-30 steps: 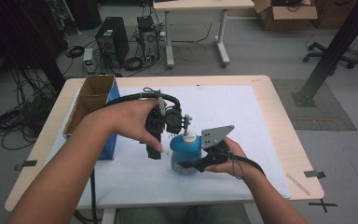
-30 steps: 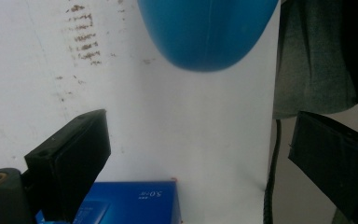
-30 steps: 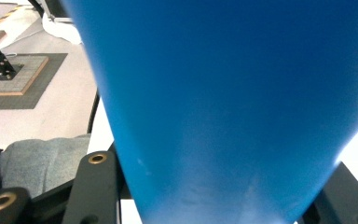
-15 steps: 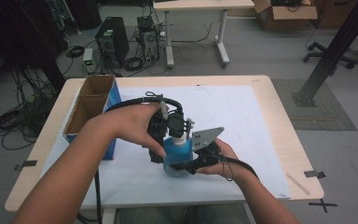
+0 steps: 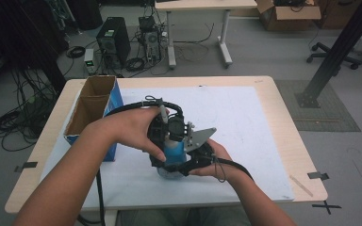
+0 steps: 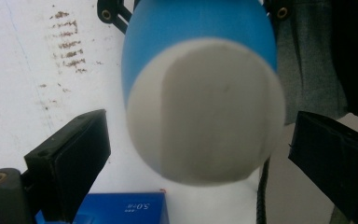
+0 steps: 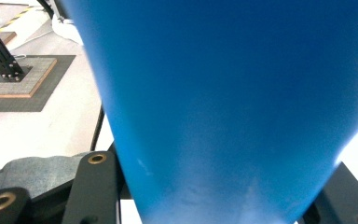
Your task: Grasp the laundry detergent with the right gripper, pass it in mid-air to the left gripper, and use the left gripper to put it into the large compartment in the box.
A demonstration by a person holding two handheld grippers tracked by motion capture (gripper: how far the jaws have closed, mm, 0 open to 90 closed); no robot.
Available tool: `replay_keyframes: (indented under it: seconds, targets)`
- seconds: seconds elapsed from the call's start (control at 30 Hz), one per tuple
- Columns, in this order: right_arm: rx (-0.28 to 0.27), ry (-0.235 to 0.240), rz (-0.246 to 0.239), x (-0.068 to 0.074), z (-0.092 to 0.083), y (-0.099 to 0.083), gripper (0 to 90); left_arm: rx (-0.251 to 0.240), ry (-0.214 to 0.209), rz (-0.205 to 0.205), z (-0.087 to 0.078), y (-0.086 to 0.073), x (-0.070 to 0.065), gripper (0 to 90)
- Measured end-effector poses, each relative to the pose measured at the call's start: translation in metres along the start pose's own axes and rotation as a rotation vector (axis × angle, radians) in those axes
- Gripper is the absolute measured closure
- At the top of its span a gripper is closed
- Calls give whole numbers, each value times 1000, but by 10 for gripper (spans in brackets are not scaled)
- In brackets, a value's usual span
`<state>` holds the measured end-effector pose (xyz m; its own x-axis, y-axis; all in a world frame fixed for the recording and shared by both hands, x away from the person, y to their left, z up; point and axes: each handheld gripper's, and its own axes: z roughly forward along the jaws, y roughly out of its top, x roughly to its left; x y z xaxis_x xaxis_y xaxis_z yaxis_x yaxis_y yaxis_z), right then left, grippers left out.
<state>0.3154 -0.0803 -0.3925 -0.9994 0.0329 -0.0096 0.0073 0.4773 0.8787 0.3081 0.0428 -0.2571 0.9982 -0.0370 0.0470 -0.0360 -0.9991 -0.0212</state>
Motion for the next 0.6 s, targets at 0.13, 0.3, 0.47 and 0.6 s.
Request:
replay_keyframes:
  seconds: [0.13, 0.3, 0.47, 0.6]
  targets:
    - [-3, 1, 3, 0, 4, 2, 453, 7, -1, 3, 0, 1, 0, 56]
    - [-1, -1, -5, 1, 7, 6, 453, 7, 1, 7, 1, 2, -1, 56]
    - [4, -5, -4, 1, 9, 9, 453, 1, 1, 3, 2, 2, -1, 56]
    - [-1, -11, -8, 1, 12, 11, 452, -2, 1, -1, 4, 2, -2, 56]
